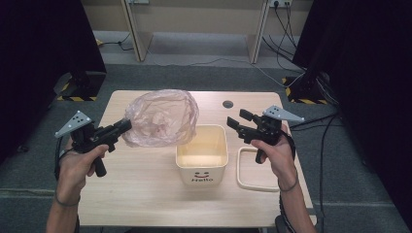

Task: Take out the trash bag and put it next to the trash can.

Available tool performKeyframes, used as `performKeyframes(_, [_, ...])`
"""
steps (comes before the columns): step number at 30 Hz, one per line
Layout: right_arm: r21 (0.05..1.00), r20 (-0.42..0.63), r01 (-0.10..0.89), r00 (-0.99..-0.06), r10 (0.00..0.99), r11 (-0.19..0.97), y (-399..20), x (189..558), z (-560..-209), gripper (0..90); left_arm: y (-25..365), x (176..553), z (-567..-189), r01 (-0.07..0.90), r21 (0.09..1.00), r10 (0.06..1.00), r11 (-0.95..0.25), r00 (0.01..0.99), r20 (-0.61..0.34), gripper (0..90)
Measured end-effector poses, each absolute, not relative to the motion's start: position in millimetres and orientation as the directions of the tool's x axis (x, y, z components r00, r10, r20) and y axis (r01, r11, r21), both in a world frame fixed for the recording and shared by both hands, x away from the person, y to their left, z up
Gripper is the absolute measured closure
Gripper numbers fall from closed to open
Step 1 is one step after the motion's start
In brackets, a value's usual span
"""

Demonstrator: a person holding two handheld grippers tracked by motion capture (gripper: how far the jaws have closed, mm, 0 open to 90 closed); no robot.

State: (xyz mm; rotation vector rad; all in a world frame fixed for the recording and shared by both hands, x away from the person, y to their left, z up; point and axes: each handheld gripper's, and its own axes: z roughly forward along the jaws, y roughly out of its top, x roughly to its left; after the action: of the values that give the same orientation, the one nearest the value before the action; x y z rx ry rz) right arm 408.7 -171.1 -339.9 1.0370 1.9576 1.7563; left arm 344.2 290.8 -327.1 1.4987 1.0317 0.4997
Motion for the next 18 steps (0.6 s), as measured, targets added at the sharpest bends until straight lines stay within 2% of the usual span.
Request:
performKeyframes(7, [0.952, 0.231, 0.304, -0.684, 0.692, -0.018, -172.4, 409.0, -341.0, 35.5, 303.8, 347.2, -331.4, 0.319, 0.940, 0.830, 0.122, 0.486, -0.273, 81.6])
performKeyframes(12, [0.952, 0.234, 0.306, -0.679, 0.696, -0.021, -175.7, 409.4, -341.1, 35.5, 308.6, 344.7, -331.4, 0.308, 0.945, 0.850, 0.110, 0.463, -0.250, 81.7])
performKeyframes(18, [0.951, 0.235, 0.309, -0.681, 0.693, -0.019, -174.6, 408.9, -341.7, 35.5, 309.6, 346.2, -345.3, 0.340, 0.937, 0.867, 0.087, 0.438, -0.239, 81.7])
